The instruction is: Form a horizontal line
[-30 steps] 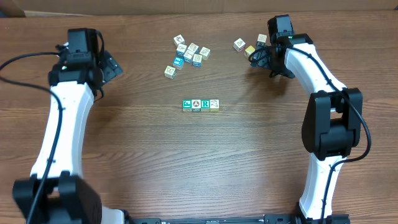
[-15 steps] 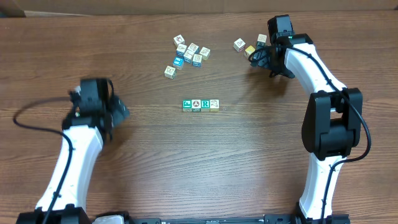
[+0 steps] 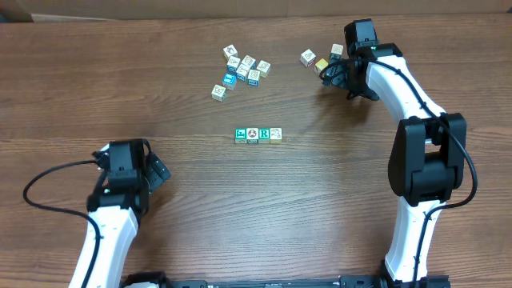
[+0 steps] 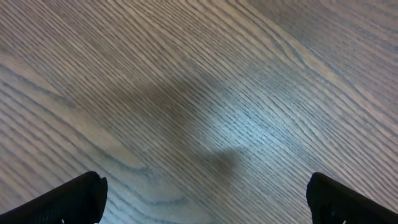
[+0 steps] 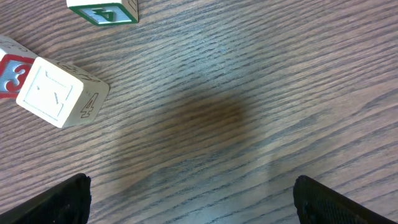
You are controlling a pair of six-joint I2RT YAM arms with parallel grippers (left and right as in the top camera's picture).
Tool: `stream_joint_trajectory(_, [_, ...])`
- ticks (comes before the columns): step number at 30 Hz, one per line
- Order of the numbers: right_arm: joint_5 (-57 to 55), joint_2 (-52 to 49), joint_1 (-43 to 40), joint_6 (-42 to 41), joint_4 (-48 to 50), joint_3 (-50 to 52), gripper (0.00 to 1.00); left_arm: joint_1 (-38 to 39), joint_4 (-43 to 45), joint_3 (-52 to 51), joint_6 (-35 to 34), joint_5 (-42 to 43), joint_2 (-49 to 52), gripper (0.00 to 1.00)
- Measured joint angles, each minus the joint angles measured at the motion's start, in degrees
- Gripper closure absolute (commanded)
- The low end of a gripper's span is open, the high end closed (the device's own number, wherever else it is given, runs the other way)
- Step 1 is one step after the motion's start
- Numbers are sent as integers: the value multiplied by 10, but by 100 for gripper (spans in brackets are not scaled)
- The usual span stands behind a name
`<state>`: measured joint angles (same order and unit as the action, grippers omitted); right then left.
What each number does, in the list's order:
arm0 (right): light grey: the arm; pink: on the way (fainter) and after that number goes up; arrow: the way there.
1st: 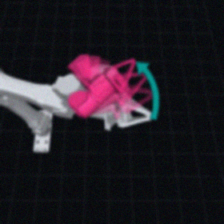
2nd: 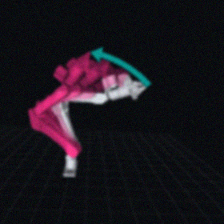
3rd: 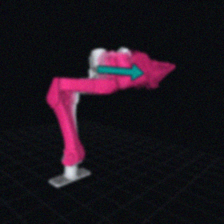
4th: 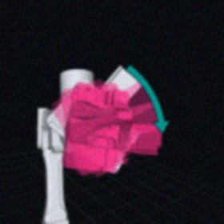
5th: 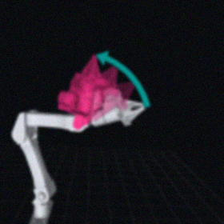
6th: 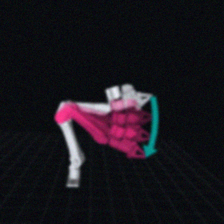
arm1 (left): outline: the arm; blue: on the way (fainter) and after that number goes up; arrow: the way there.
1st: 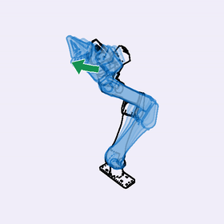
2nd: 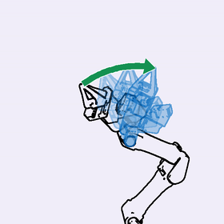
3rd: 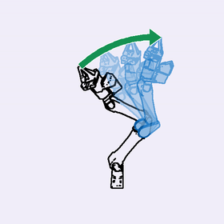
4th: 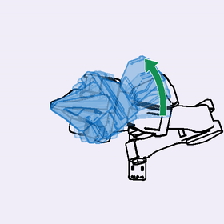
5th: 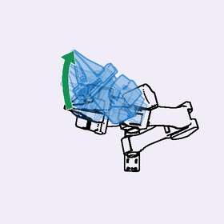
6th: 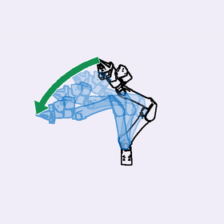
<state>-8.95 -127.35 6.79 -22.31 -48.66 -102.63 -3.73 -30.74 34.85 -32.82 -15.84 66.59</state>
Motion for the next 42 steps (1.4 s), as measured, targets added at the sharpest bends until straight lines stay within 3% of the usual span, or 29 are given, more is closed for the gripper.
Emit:
stream_joint_trajectory(14, [0, 0, 0, 0, 0, 0, 0, 0, 250, -168, 4, 37, -42, 0])
stream_joint_trajectory(21, [0, 0, 0, 0, 0, 0, 0, 0, 257, -203, 4, 47, -76, 0])
stream_joint_trajectory(28, [0, 0, 0, 0, 0, 0, 0, 0, 199, -211, 4, 46, -112, 0])
stream_joint_trajectory(35, [0, 0, 0, 0, 0, 0, 0, 0, 243, -214, 18, 45, -120, 0])
stream_joint_trajectory(42, [0, 0, 0, 0, 0, 0, 0, 3, 396, -285, 42, 63, -137, 0])
